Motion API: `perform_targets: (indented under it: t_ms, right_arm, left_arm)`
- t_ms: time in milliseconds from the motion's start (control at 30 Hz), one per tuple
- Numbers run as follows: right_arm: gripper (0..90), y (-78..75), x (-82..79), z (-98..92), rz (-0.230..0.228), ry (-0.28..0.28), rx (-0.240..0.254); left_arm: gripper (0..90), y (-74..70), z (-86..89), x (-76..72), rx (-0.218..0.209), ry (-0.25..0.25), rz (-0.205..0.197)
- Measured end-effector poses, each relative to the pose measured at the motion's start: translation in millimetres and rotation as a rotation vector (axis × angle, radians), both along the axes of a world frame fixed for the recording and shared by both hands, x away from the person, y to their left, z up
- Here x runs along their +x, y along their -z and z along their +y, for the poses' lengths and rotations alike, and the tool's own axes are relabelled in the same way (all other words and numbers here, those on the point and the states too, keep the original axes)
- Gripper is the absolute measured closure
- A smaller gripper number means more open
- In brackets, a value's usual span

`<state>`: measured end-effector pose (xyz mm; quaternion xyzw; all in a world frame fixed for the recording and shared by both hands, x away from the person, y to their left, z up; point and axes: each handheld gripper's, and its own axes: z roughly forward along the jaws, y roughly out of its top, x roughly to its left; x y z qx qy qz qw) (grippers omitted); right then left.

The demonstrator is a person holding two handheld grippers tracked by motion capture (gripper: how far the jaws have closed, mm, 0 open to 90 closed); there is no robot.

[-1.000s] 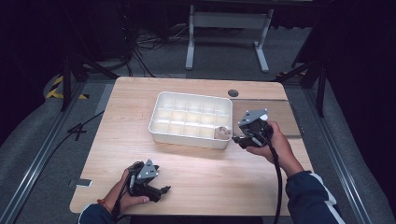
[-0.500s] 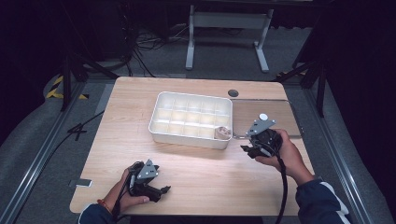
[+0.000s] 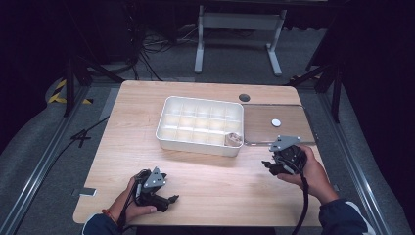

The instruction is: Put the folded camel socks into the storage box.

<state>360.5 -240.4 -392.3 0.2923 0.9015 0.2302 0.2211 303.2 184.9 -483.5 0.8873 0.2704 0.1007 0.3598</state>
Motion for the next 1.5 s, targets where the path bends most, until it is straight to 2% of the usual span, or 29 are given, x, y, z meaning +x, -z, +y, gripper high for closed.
perform_targets:
  t_ms: [333, 833, 1267, 1400, 1500]
  right_arm:
    - [38.6, 20.2, -14.9, -16.0, 0.019, 0.012, -0.012]
    - [38.2, 51.8, -35.7, -53.0, 0.044, 0.068, 0.062]
    - [36.3, 74.7, -54.8, -84.1, 0.060, 0.130, 0.185]
    - [34.9, 81.1, -59.6, -95.4, 0.069, 0.166, 0.259]
    - [31.3, 85.6, -61.1, -102.2, 0.055, 0.194, 0.304]
  left_arm:
    - [14.1, 0.0, -0.1, -0.1, 0.000, -0.002, 0.000]
    - [14.1, 0.0, -0.3, -0.2, 0.001, -0.005, -0.001]
    - [14.1, 0.0, -0.3, -0.2, 0.001, -0.005, 0.000]
    - [14.1, 0.1, -0.4, -0.2, -0.001, -0.005, 0.000]
    - [14.1, 0.0, -0.3, -0.1, 0.000, -0.004, 0.001]
